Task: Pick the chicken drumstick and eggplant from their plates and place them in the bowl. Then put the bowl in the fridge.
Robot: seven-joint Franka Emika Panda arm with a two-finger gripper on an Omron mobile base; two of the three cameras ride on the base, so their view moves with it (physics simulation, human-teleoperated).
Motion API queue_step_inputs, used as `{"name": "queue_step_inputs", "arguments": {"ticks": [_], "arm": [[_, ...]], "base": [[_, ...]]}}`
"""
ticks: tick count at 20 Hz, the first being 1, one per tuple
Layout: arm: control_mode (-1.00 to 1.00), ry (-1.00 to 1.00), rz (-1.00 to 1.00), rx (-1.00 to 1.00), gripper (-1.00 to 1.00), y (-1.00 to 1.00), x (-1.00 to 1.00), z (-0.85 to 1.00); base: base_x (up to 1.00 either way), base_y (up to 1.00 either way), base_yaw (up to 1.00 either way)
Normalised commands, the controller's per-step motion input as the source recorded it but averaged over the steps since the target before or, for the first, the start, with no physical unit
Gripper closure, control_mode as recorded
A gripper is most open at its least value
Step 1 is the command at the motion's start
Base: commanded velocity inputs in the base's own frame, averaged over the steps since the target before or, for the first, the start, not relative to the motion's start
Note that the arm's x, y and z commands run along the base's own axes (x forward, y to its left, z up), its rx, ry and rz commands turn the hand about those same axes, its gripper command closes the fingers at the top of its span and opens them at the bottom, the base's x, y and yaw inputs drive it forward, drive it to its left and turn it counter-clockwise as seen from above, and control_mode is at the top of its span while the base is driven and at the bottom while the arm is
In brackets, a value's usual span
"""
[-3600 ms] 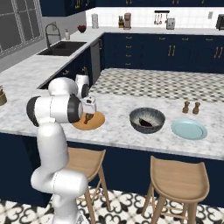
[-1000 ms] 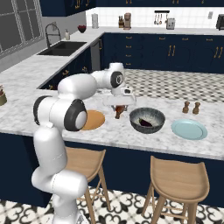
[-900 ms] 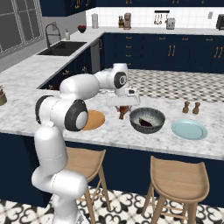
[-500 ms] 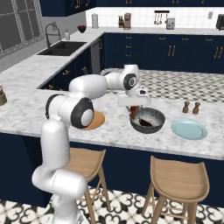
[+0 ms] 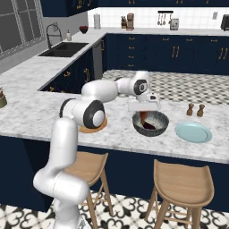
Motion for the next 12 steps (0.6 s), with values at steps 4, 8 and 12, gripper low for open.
{"name": "queue_step_inputs", "arguments": {"ticks": [4, 8, 12], "arm": [[-1.00, 0.00, 0.00, 0.00, 1.00, -0.03, 0.01, -0.45], [-1.00, 0.01, 0.00, 0.00, -1.00, 0.01, 0.01, -0.46], [-1.00, 0.00, 0.00, 0.00, -1.00, 0.00, 0.00, -0.19]], "base": [[0.00, 0.00, 0.00], [0.00, 0.00, 0.00], [0.00, 0.00, 0.00]]}}
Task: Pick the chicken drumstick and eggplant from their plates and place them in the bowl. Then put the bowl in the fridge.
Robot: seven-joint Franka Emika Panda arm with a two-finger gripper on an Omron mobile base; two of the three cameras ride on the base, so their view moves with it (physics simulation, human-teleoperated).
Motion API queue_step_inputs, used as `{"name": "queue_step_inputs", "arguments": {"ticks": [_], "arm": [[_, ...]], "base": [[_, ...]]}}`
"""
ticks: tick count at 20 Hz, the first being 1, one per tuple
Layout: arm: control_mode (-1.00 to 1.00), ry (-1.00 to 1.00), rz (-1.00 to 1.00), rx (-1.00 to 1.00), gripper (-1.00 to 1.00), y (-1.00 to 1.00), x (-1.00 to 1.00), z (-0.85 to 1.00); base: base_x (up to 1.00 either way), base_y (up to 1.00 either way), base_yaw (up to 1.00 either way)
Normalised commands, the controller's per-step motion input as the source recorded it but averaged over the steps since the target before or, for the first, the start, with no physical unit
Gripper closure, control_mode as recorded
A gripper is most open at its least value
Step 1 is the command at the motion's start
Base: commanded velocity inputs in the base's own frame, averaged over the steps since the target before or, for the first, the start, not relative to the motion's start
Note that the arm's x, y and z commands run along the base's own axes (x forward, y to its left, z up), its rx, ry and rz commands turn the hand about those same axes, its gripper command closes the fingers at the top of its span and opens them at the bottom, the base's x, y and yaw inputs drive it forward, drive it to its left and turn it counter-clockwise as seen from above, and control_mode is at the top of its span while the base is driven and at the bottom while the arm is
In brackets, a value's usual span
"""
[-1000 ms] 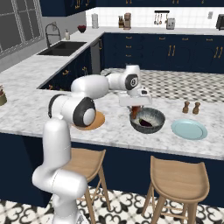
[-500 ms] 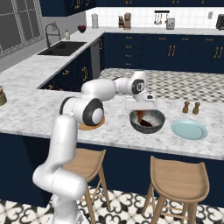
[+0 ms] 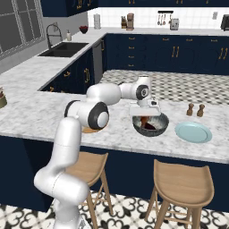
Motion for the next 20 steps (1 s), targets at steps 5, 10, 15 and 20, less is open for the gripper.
{"name": "queue_step_inputs", "arguments": {"ticks": [5, 10, 15, 20], "arm": [[-1.00, -0.01, 0.00, 0.00, -1.00, 0.00, -0.02, 0.02], [-1.00, -0.06, 0.00, 0.00, -1.00, 0.35, -0.39, 0.29], [-1.00, 0.00, -0.01, -0.01, -1.00, 0.60, -0.19, 0.09], [-1.00, 0.01, 0.00, -0.01, -1.00, 0.07, 0.21, -0.10]], "base": [[0.00, 0.00, 0.00], [0.00, 0.00, 0.00], [0.00, 0.00, 0.00], [0.00, 0.00, 0.00]]}}
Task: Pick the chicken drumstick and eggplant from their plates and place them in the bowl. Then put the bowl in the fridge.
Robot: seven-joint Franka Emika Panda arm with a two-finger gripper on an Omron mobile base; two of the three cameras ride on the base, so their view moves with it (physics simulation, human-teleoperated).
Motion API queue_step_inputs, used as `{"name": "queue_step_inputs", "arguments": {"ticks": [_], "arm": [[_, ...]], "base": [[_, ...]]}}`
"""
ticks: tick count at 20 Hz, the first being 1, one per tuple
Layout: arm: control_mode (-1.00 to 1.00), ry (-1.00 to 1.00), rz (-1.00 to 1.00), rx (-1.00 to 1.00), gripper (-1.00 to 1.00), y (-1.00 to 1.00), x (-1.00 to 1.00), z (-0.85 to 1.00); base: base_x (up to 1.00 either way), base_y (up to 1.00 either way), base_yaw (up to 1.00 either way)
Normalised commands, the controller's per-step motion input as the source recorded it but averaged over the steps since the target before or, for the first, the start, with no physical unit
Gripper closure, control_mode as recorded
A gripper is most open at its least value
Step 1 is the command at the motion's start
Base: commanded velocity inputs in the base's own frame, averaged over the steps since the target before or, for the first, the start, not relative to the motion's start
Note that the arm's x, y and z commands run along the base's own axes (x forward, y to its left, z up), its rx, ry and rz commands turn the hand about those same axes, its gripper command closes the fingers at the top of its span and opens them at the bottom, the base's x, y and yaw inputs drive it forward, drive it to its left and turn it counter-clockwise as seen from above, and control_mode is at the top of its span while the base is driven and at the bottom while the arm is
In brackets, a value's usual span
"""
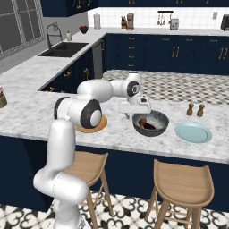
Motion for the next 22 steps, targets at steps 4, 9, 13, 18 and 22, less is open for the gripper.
{"name": "queue_step_inputs", "arguments": {"ticks": [4, 9, 13, 18, 22], "arm": [[-1.00, 0.01, 0.00, 0.00, -1.00, 0.00, 0.49, -0.16], [-1.00, 0.01, 0.02, 0.00, -1.00, -0.02, 0.53, -0.09], [-1.00, 0.05, 0.07, 0.00, -1.00, -0.05, 0.53, -0.24], [-1.00, 0.08, 0.05, 0.00, -1.00, -0.01, 0.57, -0.26], [-1.00, 0.12, 0.02, 0.00, 1.00, -0.01, 0.23, -0.30]], "base": [[0.00, 0.00, 0.00], [0.00, 0.00, 0.00], [0.00, 0.00, 0.00], [0.00, 0.00, 0.00], [0.00, 0.00, 0.00]]}}
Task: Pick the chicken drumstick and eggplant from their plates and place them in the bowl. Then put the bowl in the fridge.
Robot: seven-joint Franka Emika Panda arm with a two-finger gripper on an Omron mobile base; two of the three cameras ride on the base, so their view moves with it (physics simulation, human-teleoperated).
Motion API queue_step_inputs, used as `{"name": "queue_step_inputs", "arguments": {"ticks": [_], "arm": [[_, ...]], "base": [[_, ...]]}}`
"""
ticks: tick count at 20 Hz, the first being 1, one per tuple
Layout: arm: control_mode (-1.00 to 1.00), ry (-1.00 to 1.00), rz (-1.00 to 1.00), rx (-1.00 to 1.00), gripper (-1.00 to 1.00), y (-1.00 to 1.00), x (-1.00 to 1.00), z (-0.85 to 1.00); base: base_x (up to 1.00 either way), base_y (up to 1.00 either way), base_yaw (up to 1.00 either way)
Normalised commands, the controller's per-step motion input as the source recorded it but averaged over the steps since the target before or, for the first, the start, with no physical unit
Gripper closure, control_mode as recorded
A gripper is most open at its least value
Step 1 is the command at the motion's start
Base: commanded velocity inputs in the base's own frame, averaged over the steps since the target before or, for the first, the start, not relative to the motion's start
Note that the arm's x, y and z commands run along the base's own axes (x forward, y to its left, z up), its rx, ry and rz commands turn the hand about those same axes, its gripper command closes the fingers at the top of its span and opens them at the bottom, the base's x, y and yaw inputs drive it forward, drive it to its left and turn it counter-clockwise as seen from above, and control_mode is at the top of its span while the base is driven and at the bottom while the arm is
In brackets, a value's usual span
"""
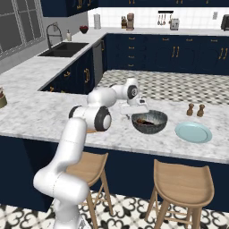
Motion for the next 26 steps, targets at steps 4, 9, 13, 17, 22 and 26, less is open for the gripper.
{"name": "queue_step_inputs", "arguments": {"ticks": [4, 9, 13, 17, 22, 26], "arm": [[-1.00, 0.09, 0.00, 0.00, 1.00, -0.01, -0.46, -0.12], [-1.00, 0.05, 0.00, 0.00, 1.00, -0.02, -0.65, -0.07], [-1.00, -0.07, 0.00, 0.00, 1.00, 0.02, -0.84, -0.01], [-1.00, -0.50, 0.08, -0.04, 1.00, 0.43, -1.00, 0.05], [-1.00, -0.45, 0.29, -0.21, 1.00, 0.50, -0.91, 0.22], [-1.00, -0.20, 0.50, -0.25, 1.00, 0.69, -0.46, 0.37]], "base": [[0.00, 0.00, 0.00], [0.00, 0.00, 0.00], [0.00, 0.00, 0.00], [0.00, 0.00, 0.00], [0.00, 0.00, 0.00], [0.00, 0.00, 0.00]]}}
